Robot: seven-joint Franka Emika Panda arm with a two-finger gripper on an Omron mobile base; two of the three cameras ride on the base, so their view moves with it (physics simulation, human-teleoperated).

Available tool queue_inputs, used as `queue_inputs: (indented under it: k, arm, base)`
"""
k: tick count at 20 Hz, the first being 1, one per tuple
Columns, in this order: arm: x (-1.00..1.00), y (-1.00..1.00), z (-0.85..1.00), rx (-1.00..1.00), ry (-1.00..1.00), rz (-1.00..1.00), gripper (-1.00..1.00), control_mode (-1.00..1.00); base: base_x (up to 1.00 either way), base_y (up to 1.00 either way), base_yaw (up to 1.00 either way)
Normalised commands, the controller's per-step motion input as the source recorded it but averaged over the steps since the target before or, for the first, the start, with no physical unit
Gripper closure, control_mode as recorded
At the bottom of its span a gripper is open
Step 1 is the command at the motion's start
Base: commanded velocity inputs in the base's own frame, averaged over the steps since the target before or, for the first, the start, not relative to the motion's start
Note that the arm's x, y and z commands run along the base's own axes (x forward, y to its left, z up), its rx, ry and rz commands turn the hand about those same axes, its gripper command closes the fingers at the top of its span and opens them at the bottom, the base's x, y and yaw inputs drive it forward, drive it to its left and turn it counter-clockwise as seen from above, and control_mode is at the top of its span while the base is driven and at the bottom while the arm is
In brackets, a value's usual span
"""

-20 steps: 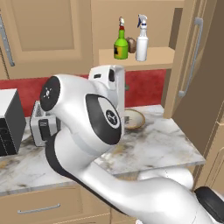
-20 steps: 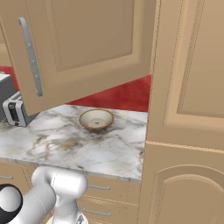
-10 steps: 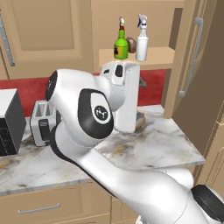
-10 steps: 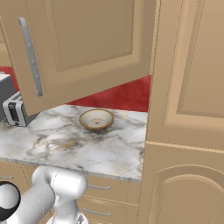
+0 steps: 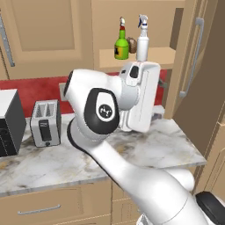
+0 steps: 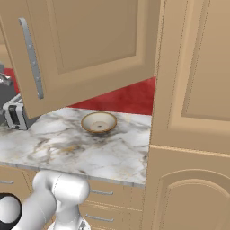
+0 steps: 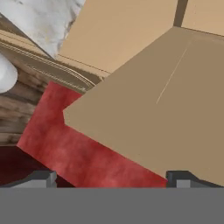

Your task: Pick the spray and spray from the cabinet and place them on the counter.

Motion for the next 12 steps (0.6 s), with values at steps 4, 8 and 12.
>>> queue_inputs:
  k: [4,8,12]
  arm:
    - [0.09,-0.09,0.00,-0.01,0.01,-0.02,-1.00,-1.00]
    - [0.18,0.00,0.00,-0.03,0.00,-0.03,-1.00,-1.00]
    - [0.32,0.00,0.00,-0.04,0.02,-0.07,-1.00,-1.00]
  base:
    - [0.00,0.00,0.00]
    - [0.00,0.00,0.00]
    - [0.00,0.00,0.00]
